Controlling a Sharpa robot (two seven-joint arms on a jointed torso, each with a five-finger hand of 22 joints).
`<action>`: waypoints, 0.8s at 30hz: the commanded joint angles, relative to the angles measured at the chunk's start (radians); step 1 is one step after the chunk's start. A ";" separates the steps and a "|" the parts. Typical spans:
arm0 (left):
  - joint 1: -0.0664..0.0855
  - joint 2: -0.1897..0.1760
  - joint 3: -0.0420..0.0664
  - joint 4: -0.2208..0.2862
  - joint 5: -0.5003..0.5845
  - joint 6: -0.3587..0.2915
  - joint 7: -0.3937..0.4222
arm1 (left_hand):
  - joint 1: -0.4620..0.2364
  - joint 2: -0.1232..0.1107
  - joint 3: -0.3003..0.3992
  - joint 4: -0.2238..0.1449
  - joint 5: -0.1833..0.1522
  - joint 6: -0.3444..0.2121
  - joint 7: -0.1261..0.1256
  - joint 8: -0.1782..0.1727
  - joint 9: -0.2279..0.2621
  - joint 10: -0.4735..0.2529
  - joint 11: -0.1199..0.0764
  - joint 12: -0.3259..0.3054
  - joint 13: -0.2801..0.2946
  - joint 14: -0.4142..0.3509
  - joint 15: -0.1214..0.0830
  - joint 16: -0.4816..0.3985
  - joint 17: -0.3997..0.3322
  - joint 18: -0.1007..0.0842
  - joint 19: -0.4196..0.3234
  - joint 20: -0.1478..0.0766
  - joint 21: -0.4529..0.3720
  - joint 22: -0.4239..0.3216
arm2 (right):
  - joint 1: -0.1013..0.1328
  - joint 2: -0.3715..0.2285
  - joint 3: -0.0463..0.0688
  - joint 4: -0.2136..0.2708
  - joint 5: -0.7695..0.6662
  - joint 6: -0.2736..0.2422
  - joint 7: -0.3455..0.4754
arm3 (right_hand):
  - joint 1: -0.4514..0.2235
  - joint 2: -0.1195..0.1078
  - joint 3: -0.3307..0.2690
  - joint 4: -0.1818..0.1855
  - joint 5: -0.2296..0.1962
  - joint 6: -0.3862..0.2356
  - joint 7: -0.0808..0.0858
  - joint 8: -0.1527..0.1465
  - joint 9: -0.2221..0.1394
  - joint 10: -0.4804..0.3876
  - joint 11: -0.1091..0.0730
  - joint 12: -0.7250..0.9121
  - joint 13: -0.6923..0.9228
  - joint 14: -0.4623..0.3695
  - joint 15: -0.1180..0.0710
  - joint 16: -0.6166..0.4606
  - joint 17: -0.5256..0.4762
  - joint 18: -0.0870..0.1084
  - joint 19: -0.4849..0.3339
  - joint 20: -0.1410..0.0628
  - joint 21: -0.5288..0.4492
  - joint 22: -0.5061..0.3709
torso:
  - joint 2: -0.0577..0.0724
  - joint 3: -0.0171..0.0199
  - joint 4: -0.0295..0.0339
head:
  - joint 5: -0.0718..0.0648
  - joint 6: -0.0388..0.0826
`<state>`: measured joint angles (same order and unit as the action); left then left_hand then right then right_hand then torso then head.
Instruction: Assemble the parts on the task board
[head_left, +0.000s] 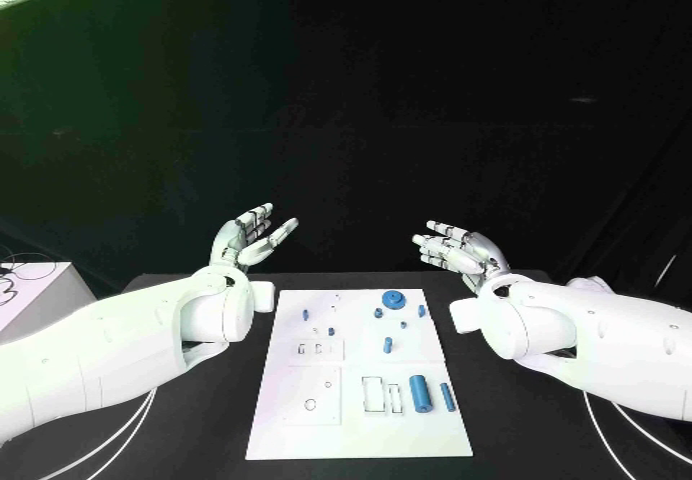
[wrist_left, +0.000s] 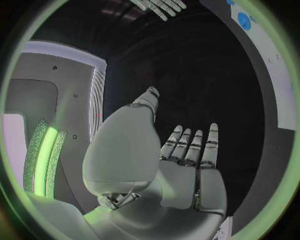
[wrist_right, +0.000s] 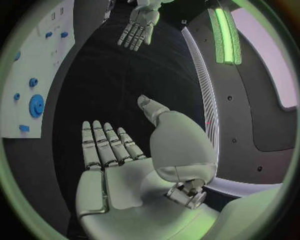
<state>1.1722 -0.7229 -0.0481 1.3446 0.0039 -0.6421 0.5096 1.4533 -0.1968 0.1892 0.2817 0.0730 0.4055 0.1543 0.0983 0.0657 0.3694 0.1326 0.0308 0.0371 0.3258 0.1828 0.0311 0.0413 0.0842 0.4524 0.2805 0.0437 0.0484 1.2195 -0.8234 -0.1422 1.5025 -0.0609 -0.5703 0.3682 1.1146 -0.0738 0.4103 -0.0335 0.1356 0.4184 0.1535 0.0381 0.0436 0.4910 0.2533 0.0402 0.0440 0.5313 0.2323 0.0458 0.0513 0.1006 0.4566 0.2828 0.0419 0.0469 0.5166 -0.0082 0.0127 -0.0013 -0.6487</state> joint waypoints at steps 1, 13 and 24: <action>0.002 0.004 0.000 -0.002 0.000 0.069 0.024 | 0.061 -0.007 0.007 0.016 0.006 0.025 0.024 0.010 0.004 0.019 0.008 0.008 0.003 0.019 0.006 0.007 0.002 0.022 0.024 0.009 0.007 0.003 | 0.017 -0.004 -0.013 -0.008 -0.074 0.160 -0.084 | 0.057 -0.002 0.020 -0.009 0.007 0.032 0.142 0.009 0.005 0.040 0.008 0.008 0.004 0.045 0.007 0.010 0.005 0.021 0.042 0.008 0.013 0.006 | -0.001 -0.0004 0.0006 | 0.000 0.000; 0.006 -0.049 0.000 0.040 -0.026 0.108 0.015 | 0.060 0.045 0.051 0.011 -0.002 0.160 0.079 0.037 0.023 0.259 0.074 0.035 0.020 0.328 0.021 0.074 0.046 0.057 0.264 0.009 0.066 0.031 | 0.048 -0.018 -0.020 -0.050 -0.413 0.107 -0.074 | 0.164 -0.019 0.046 -0.064 0.007 0.351 0.101 0.073 0.047 0.417 -0.040 0.034 0.021 0.385 -0.049 0.069 0.040 0.076 0.324 0.005 0.074 0.027 | 0.029 -0.0024 0.0086 | -0.018 -0.025; 0.007 -0.078 0.000 0.093 -0.063 0.129 -0.009 | 0.056 0.053 0.105 -0.003 -0.008 0.424 0.076 0.109 0.060 0.602 0.053 0.078 0.034 0.660 -0.042 0.204 0.163 0.101 0.509 -0.037 0.207 0.077 | 0.070 -0.011 -0.018 -0.075 -0.799 0.091 -0.153 | 0.190 -0.068 0.120 -0.063 0.006 0.537 0.057 0.114 0.070 0.606 -0.097 0.029 0.021 0.617 -0.127 0.150 0.089 0.084 0.550 -0.067 0.163 0.046 | 0.055 -0.0056 0.0164 | -0.031 -0.026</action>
<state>1.1768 -0.7982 -0.0488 1.4271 -0.0280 -0.5481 0.5060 1.5079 -0.1449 0.2916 0.2786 0.0693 0.8235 0.2092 0.2035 0.1252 0.9642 0.1872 0.1072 0.0696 0.9786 0.1440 0.2309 0.2004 0.1703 0.9527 0.2458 0.2461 0.1241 1.2872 -0.8370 -0.1611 1.4302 -0.6536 -0.4776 0.2595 1.2852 -0.1163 0.4937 -0.0972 0.1392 0.8557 0.2133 0.1284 0.1010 0.9787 0.1888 0.0661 0.0621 1.0029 0.1513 0.1459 0.1067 0.1704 0.8664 0.2588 0.1503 0.0778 0.5608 -0.0117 0.0245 -0.0280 -0.6750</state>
